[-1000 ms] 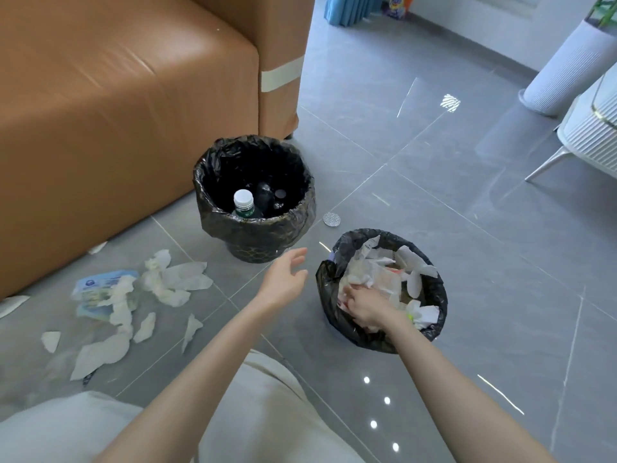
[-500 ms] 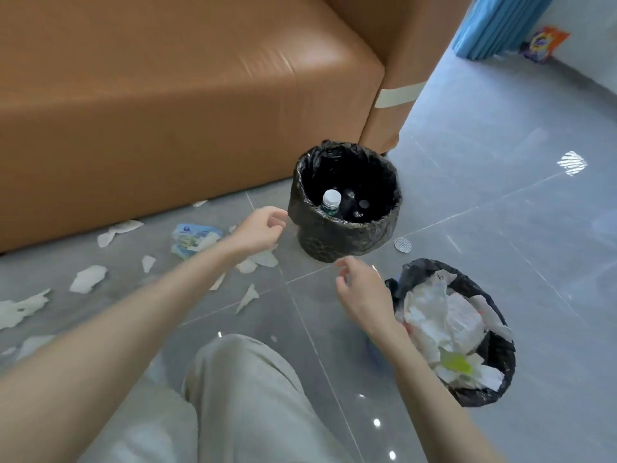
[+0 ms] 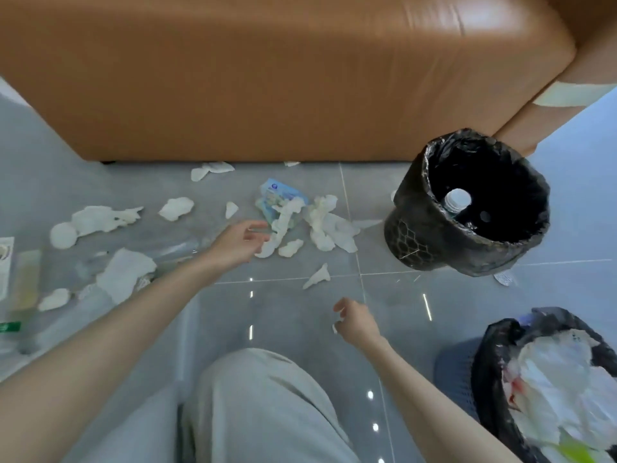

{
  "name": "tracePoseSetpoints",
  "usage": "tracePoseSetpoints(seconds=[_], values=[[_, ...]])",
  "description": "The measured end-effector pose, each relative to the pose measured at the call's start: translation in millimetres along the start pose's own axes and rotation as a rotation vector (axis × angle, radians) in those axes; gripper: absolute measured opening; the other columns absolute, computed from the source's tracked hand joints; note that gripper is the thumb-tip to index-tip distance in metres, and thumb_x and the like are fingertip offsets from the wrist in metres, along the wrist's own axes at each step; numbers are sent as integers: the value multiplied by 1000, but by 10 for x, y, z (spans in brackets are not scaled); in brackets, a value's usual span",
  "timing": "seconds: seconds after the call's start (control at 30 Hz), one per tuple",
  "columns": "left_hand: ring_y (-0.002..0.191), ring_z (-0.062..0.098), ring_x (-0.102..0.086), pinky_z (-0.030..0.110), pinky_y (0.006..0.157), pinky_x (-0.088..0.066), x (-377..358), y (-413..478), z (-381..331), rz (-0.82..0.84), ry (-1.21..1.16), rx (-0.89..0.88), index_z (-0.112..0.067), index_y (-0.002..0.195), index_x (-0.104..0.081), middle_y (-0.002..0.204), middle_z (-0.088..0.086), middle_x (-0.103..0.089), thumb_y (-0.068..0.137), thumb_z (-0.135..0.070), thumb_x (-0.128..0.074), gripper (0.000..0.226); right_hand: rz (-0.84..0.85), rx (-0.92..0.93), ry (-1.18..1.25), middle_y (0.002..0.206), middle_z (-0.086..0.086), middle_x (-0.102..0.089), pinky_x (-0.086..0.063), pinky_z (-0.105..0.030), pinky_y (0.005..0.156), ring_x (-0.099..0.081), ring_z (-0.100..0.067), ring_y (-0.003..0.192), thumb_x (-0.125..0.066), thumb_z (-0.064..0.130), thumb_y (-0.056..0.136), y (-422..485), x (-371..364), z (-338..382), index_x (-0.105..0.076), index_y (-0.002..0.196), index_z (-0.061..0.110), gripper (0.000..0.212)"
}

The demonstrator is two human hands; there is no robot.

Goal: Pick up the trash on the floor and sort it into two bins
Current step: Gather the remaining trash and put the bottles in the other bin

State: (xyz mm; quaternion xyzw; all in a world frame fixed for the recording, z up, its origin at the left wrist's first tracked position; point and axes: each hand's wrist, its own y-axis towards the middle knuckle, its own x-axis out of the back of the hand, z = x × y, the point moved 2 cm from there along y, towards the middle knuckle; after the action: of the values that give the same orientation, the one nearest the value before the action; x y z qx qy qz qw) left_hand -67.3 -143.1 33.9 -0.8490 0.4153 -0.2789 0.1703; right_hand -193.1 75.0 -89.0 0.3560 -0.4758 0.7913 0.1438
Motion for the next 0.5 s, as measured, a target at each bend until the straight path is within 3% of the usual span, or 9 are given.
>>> tracePoseSetpoints(seconds=[0.1, 0.2, 0.27, 0.4, 0.5], values=[[94, 17, -58, 21, 71, -45, 107, -40, 517, -61, -71, 72, -18, 127, -51, 112, -1, -61, 96, -7, -41, 34, 8, -58, -7, 120, -13, -56, -46, -28, 81, -58, -30, 106, -51, 5, 86, 160, -286, -82, -55, 109, 12, 25], [95, 18, -59, 21, 74, -45, 198, -71, 968, -105, -103, 118, -16, 126, -52, 116, 3, -61, 95, -6, -44, 34, -65, -67, -21, 104, -11, -56, -42, -29, 71, -55, -29, 89, -49, 0, 82, 246, -445, -116, -49, 93, 11, 16], [96, 18, -60, 25, 77, -45, 224, -73, 1234, -120, -115, 151, -16, 126, -52, 115, 1, -62, 95, -7, -45, 33, -118, -72, 3, 97, -8, -54, -39, -28, 67, -51, -24, 82, -50, -2, 83, 288, -509, -120, -50, 93, 10, 15], [96, 16, -60, 27, 83, -44, 204, -60, 1552, -138, -143, 190, -20, 124, -53, 113, -2, -63, 95, -8, -45, 33, -155, -71, 87, 95, -11, -64, -51, -33, 70, -61, -28, 86, -53, -3, 84, 358, -570, -146, -59, 96, 5, 15], [101, 16, -59, 29, 88, -44, 178, -16, 1669, -154, -164, 189, -21, 122, -54, 110, -4, -63, 95, -8, -46, 31, -123, -48, 221, 90, -8, -66, -45, -18, 54, -61, -20, 77, -61, 5, 85, 351, -529, -49, -55, 108, 9, 24]])
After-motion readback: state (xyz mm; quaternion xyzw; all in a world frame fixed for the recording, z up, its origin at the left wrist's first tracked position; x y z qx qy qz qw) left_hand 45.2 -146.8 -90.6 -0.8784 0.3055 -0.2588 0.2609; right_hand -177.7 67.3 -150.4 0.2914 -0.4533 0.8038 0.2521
